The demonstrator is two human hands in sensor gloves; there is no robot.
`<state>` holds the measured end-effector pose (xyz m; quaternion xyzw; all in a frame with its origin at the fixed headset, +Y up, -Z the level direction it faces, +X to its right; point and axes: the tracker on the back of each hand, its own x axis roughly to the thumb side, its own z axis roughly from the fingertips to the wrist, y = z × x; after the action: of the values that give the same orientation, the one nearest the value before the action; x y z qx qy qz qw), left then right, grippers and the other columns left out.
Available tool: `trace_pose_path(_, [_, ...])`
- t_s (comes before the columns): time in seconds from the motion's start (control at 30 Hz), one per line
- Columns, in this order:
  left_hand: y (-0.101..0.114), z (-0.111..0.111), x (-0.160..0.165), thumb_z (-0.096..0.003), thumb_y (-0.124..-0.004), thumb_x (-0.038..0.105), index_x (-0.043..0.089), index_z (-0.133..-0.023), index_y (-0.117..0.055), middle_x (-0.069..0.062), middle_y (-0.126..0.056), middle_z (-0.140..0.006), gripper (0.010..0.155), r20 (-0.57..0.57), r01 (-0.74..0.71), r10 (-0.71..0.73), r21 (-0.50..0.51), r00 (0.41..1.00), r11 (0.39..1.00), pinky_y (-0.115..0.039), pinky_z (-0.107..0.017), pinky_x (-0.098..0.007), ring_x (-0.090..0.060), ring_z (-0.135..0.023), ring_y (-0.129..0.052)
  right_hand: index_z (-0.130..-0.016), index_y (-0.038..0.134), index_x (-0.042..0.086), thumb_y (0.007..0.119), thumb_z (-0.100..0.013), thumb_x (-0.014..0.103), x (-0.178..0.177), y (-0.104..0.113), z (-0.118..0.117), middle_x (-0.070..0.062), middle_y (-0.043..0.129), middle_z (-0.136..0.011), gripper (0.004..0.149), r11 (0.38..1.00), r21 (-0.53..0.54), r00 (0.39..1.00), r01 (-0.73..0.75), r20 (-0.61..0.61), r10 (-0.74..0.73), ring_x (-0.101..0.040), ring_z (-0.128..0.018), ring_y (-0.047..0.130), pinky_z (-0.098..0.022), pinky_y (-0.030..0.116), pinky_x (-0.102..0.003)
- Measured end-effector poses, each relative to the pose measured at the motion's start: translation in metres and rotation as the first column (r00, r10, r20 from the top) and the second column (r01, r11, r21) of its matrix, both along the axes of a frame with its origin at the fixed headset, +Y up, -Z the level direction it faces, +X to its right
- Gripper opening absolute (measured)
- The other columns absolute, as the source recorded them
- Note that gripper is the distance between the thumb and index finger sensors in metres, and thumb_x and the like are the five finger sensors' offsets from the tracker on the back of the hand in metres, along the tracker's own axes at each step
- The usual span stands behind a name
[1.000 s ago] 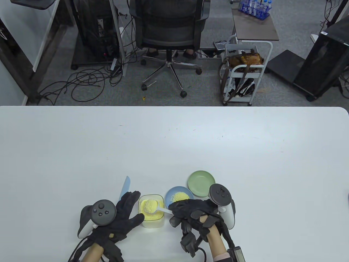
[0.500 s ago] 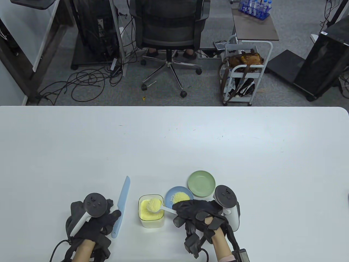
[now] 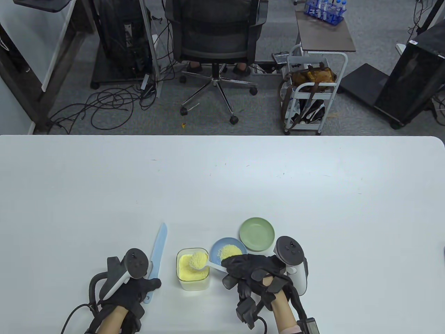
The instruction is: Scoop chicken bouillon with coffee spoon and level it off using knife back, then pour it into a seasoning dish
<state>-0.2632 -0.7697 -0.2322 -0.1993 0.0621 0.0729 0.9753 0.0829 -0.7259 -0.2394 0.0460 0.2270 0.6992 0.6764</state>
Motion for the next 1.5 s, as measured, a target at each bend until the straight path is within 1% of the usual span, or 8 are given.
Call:
trace_pose_path(0.33, [-0.002, 0.000, 0.001, -0.0411, -0.090, 0.046, 0.008, -0.073, -0.084, -0.006, -0.098, -0.046, 0.050, -0.003, -0.096, 0.096, 0.004, 0.995, 0.995, -0.080, -0.021, -0.026, -0.018, -0.025, -0.100, -0.066, 0.078, -0.013, 0.080, -0.037, 0.014, -0.005, 0.000, 0.000, -0.031, 0.094, -0.029, 0.039, 1.000, -0.004, 1.000, -0.023, -0.009, 0.022, 0.004, 0.012, 0.091, 0.010, 0.088, -0.027])
trace_pose_path(0.47, [0.016, 0.004, 0.001, -0.0414, -0.090, 0.045, 0.007, -0.072, -0.086, -0.007, -0.099, -0.046, 0.049, 0.028, -0.252, 0.251, 0.041, 0.968, 0.967, -0.081, -0.021, -0.027, -0.018, -0.025, -0.101, -0.066, 0.078, -0.013, 0.080, -0.037, 0.014, -0.005, -0.001, 0.000, -0.031, 0.094, -0.030, 0.039, 1.000, -0.007, 1.000, -0.028, -0.007, 0.027, 0.004, 0.011, 0.091, 0.010, 0.088, -0.027])
trace_pose_path(0.6, [0.048, 0.014, 0.005, -0.0415, -0.091, 0.045, 0.007, -0.072, -0.087, -0.007, -0.100, -0.046, 0.049, 0.145, -0.490, 0.474, 0.118, 0.869, 0.864, -0.081, -0.021, -0.027, -0.019, -0.025, -0.101, -0.066, 0.078, -0.013, 0.080, -0.037, 0.014, -0.005, -0.001, 0.000, -0.031, 0.094, -0.030, 0.039, 1.000, -0.008, 1.000, -0.026, -0.003, 0.026, 0.004, 0.012, 0.091, 0.010, 0.088, -0.027])
trace_pose_path(0.7, [0.059, 0.022, 0.013, -0.0420, -0.092, 0.044, 0.007, -0.073, -0.087, -0.008, -0.100, -0.046, 0.049, 0.262, -0.677, 0.652, 0.011, 0.712, 0.735, -0.081, -0.021, -0.027, -0.020, -0.025, -0.100, -0.066, 0.078, -0.013, 0.080, -0.037, 0.014, -0.008, 0.000, 0.000, -0.031, 0.094, -0.030, 0.039, 1.000, -0.006, 1.000, -0.026, -0.012, 0.026, 0.004, 0.011, 0.091, 0.010, 0.089, -0.028])
trace_pose_path(0.8, [0.057, 0.024, 0.026, -0.0423, -0.092, 0.044, 0.007, -0.073, -0.087, -0.008, -0.100, -0.046, 0.049, 0.314, -0.708, 0.701, -0.111, 0.641, 0.698, -0.081, -0.022, -0.027, -0.020, -0.026, -0.100, -0.066, 0.078, -0.013, 0.080, -0.037, 0.014, -0.011, 0.000, 0.001, -0.031, 0.094, -0.030, 0.039, 1.000, -0.003, 0.999, -0.028, -0.025, 0.028, 0.004, 0.011, 0.091, 0.010, 0.089, -0.027])
trace_pose_path(0.93, [0.047, 0.024, 0.037, -0.0423, -0.092, 0.044, 0.006, -0.073, -0.087, -0.009, -0.100, -0.046, 0.049, 0.327, -0.653, 0.664, -0.160, 0.672, 0.740, -0.081, -0.021, -0.027, -0.020, -0.025, -0.100, -0.066, 0.078, -0.013, 0.079, -0.037, 0.014, -0.014, 0.000, 0.002, -0.031, 0.094, -0.031, 0.039, 1.000, 0.004, 0.999, -0.031, -0.032, 0.031, 0.004, 0.011, 0.091, 0.009, 0.089, -0.028])
trace_pose_path(1.13, [0.045, 0.023, 0.037, -0.0427, -0.092, 0.044, 0.006, -0.073, -0.087, -0.009, -0.100, -0.046, 0.048, 0.317, -0.604, 0.616, -0.148, 0.721, 0.783, -0.081, -0.021, -0.027, -0.020, -0.025, -0.100, -0.066, 0.078, -0.013, 0.080, -0.037, 0.014, -0.012, 0.002, 0.004, -0.032, 0.094, -0.031, 0.040, 0.999, 0.016, 0.999, -0.038, -0.030, 0.038, 0.004, 0.011, 0.091, 0.009, 0.089, -0.028])
trace_pose_path(1.5, [0.039, 0.014, 0.017, -0.0426, -0.092, 0.043, 0.006, -0.073, -0.087, -0.009, -0.099, -0.047, 0.049, 0.218, -0.616, 0.648, -0.200, 0.730, 0.762, -0.081, -0.022, -0.028, -0.020, -0.026, -0.100, -0.066, 0.078, -0.013, 0.080, -0.037, 0.014, -0.002, 0.003, 0.008, -0.032, 0.094, -0.030, 0.040, 1.000, 0.019, 1.000, -0.022, -0.012, 0.023, 0.004, 0.011, 0.091, 0.010, 0.088, -0.028])
